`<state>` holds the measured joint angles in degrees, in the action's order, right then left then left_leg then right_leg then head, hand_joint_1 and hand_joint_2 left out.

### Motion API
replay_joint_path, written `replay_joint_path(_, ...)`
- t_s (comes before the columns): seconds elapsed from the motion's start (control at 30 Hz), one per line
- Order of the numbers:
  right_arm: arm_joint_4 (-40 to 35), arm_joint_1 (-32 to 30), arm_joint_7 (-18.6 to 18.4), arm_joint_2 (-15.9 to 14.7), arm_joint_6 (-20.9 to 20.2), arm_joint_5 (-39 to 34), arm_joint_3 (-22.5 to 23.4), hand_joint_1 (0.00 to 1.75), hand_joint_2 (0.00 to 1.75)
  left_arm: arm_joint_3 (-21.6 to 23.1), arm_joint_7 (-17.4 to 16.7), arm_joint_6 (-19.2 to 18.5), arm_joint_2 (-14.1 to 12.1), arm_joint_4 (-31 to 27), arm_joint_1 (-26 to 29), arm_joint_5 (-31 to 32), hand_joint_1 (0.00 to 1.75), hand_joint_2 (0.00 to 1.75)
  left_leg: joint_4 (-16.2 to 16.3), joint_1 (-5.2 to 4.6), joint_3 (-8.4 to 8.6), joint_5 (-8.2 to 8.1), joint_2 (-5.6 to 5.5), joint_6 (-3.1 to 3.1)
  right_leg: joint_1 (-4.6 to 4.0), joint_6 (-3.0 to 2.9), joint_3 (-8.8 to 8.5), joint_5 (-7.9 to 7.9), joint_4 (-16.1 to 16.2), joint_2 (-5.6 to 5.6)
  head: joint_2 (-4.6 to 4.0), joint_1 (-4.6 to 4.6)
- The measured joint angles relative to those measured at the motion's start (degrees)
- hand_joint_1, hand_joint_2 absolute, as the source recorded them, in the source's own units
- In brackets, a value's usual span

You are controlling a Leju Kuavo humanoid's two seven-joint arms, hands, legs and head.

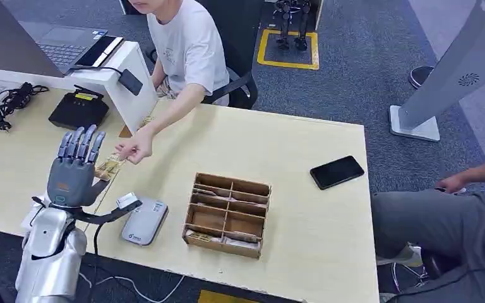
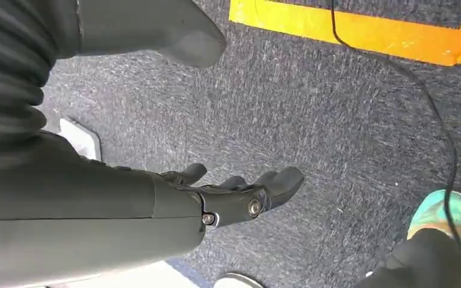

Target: Pass the card to the sensor for recognition and then transmit it.

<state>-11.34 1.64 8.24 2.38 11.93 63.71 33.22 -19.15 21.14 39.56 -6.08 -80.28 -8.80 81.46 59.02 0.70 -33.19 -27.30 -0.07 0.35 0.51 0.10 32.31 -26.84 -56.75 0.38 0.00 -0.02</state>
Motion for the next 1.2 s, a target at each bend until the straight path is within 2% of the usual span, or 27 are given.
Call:
replay_joint_path(0.1, 0.0, 0.0, 0.3, 0.0, -0.1, 0.5, 0.0, 0.00, 1.75, 0.9, -4.6, 0.0, 0.0, 0.0, 0.5, 0.7, 0.00, 1.75, 0.0, 0.00, -0.01, 0.00, 0.01, 0.00, 0.00, 0.00, 0.05, 0.00, 0.0, 0.01, 0.00, 0.00)
replay_joint_path(0.2, 0.0, 0.0, 1.0, 0.0, 0.0, 0.6, 0.2, 0.00, 1.75, 2.4, -7.0, -0.9, -0.1, 0.0, 0.5, 0.2, 0.00, 1.75, 0.0, 0.00, -0.01, 0.00, -0.01, 0.00, 0.00, 0.00, 0.04, 0.00, 0.0, 0.00, 0.00, 0.00)
replay_joint_path(0.23, 0.0, 0.0, 1.2, 0.0, 0.0, 0.9, 0.2, 0.00, 1.75, 3.0, -7.8, -1.9, -0.1, 0.0, 0.5, -0.3, 1.12, 1.75, 0.0, 0.00, -0.01, 0.00, 0.00, 0.00, 0.00, 0.00, 0.03, 0.00, 0.0, 0.00, 0.00, 0.02)
replay_joint_path(0.27, 0.0, 0.0, 1.2, 0.0, 0.0, 1.0, 0.2, 0.00, 1.75, 3.3, -8.1, -2.4, -0.1, 0.0, 0.5, -0.6, 1.75, 1.75, 0.0, 0.00, -0.01, 0.00, 0.00, 0.00, 0.00, 0.00, 0.03, 0.00, 0.0, 0.00, 0.00, 0.00)
replay_joint_path(0.37, 0.0, 0.0, 0.9, 0.0, 0.2, 1.7, 0.4, 0.00, 1.75, 4.7, -9.2, -6.0, 0.0, -0.2, 0.5, -1.8, 1.75, 1.75, 0.0, 0.00, -0.01, 0.00, 0.00, 0.00, 0.00, -0.01, 0.03, 0.01, 0.0, 0.00, 0.00, 0.00)
replay_joint_path(0.43, 0.0, 0.0, 0.7, 0.0, 0.2, 2.4, 0.5, 0.00, 1.75, 5.5, -9.6, -7.7, 0.1, -1.0, 0.7, -1.7, 1.48, 1.75, 0.0, 0.00, -0.02, 0.00, 0.00, 0.00, 0.00, -0.01, 0.03, 0.01, 0.0, 0.00, 0.00, 0.02)
replay_joint_path(0.83, -0.3, 0.0, 0.9, 0.0, 0.9, 4.1, 1.1, 0.00, 1.75, 6.1, -9.8, -8.5, 0.8, -3.8, 1.0, -1.4, 1.54, 1.75, 0.0, 0.00, -0.02, 0.00, 0.00, 0.00, 0.00, -0.01, 0.04, 0.01, 0.0, 0.00, 0.00, 0.02)
replay_joint_path(0.87, -0.3, 0.0, 0.9, 0.0, 0.9, 4.2, 1.1, 0.00, 1.75, 6.1, -9.8, -8.5, 0.8, -4.0, 1.2, -1.2, 1.64, 1.75, 0.0, 0.00, -0.02, 0.00, 0.00, 0.00, 0.00, -0.01, 0.04, 0.01, 0.0, 0.00, 0.00, 0.00)
replay_joint_path(1.0, -0.3, 0.0, 0.8, 0.0, 0.9, 5.0, 1.3, 0.00, 1.75, 6.2, -9.5, -8.5, 0.9, -4.4, 1.8, -1.0, 1.75, 1.75, 0.0, 0.00, -0.02, 0.00, 0.00, 0.00, 0.00, -0.01, 0.04, 0.01, 0.0, 0.00, 0.00, 0.00)
replay_joint_path(1.1, -0.3, 0.0, 0.7, 0.0, 0.8, 5.6, 1.5, 0.00, 1.75, 6.2, -7.8, -8.8, 0.9, -4.9, 2.4, -3.6, 1.75, 1.75, 0.0, 0.00, -0.02, 0.00, 0.01, 0.00, 0.00, -0.01, 0.03, 0.01, 0.0, 0.00, 0.00, 0.02)
replay_joint_path(1.2, -0.3, 0.0, 0.7, 0.0, 0.9, 6.5, 1.7, 0.00, 1.75, 6.2, -3.9, -10.4, 0.9, -5.9, 2.9, -10.7, 1.75, 1.75, 0.0, 0.00, -0.02, 0.00, 0.00, 0.00, 0.00, 0.00, 0.04, 0.00, 0.0, 0.00, 0.00, 0.02)
